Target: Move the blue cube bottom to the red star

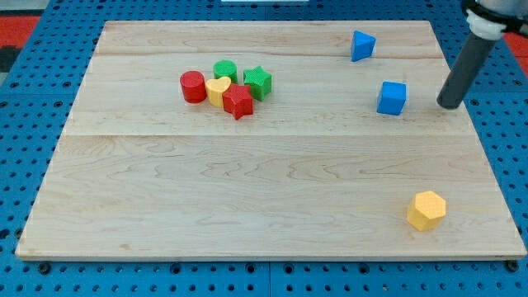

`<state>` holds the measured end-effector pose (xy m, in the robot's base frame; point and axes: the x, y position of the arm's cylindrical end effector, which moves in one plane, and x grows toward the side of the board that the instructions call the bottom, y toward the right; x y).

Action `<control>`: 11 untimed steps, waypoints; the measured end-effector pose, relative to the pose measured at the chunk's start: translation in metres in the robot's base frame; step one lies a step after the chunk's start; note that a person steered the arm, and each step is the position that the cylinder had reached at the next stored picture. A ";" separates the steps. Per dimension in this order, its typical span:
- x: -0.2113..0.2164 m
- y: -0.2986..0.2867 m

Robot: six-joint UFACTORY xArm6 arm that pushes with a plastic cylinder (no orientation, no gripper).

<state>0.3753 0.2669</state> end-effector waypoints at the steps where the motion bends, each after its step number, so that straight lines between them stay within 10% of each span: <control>1: -0.004 -0.060; 4: 0.051 -0.132; 6: 0.034 -0.039; 8: -0.012 -0.124; 11: 0.062 -0.237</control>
